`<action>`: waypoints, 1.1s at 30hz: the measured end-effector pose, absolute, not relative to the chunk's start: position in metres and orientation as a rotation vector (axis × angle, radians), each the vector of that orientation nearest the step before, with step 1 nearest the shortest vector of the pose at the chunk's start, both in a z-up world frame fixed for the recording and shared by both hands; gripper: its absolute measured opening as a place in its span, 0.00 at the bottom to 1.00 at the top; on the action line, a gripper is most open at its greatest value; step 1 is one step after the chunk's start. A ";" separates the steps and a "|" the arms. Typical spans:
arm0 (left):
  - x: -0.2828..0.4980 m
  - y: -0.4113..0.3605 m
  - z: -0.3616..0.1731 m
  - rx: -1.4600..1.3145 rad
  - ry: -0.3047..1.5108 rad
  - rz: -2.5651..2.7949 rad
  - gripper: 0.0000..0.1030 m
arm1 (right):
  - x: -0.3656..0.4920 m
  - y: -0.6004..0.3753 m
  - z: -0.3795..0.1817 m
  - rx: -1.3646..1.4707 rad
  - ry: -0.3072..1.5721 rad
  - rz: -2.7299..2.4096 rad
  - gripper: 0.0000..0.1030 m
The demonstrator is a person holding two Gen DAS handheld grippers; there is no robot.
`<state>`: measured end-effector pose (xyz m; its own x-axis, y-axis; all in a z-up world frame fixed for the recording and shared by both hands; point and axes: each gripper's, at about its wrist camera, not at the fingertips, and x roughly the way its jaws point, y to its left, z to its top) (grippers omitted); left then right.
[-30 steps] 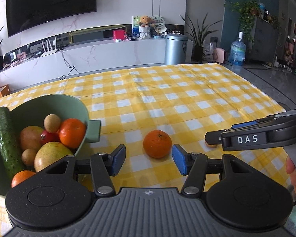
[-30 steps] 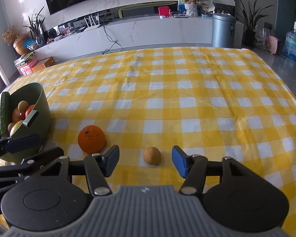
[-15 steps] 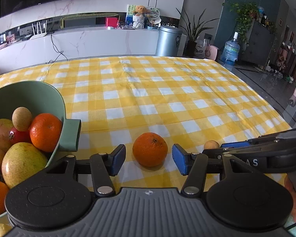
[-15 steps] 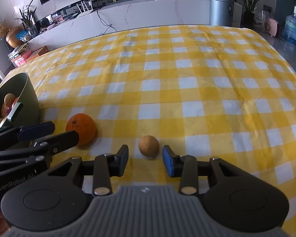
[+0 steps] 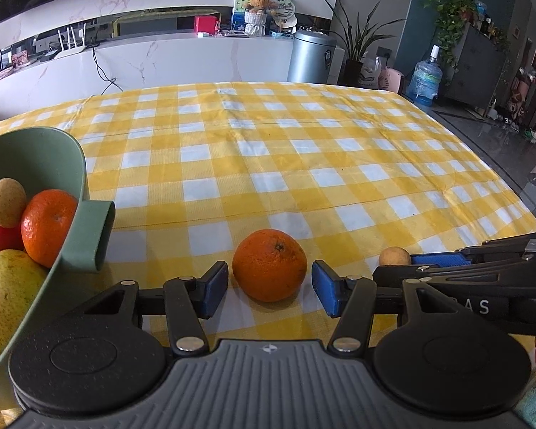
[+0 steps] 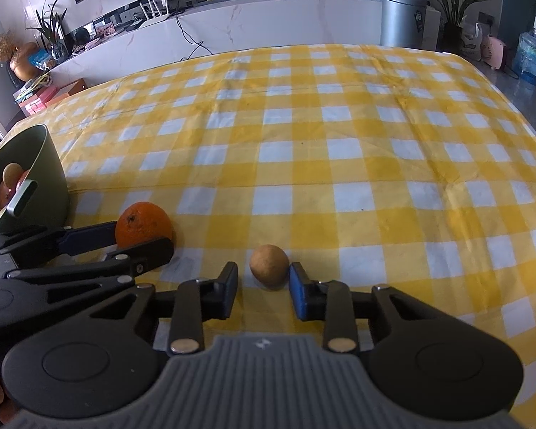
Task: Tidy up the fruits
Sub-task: 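Move both tools toward the last tangerine and small brown fruit, then close the left tool on the tangerine while the right tool grasps the small brown fruit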
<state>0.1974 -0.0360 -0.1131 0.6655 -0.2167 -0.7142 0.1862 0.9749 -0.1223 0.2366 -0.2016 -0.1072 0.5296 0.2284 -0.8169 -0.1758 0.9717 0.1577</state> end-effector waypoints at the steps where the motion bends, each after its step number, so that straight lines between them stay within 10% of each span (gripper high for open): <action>1: 0.198 -0.036 -0.114 -0.041 0.814 -0.227 0.56 | 0.236 -0.201 -0.107 0.058 0.983 0.241 0.24; 33: 0.170 -0.042 -0.070 -0.031 0.754 -0.240 0.49 | 0.221 -0.204 -0.091 0.052 0.890 0.264 0.18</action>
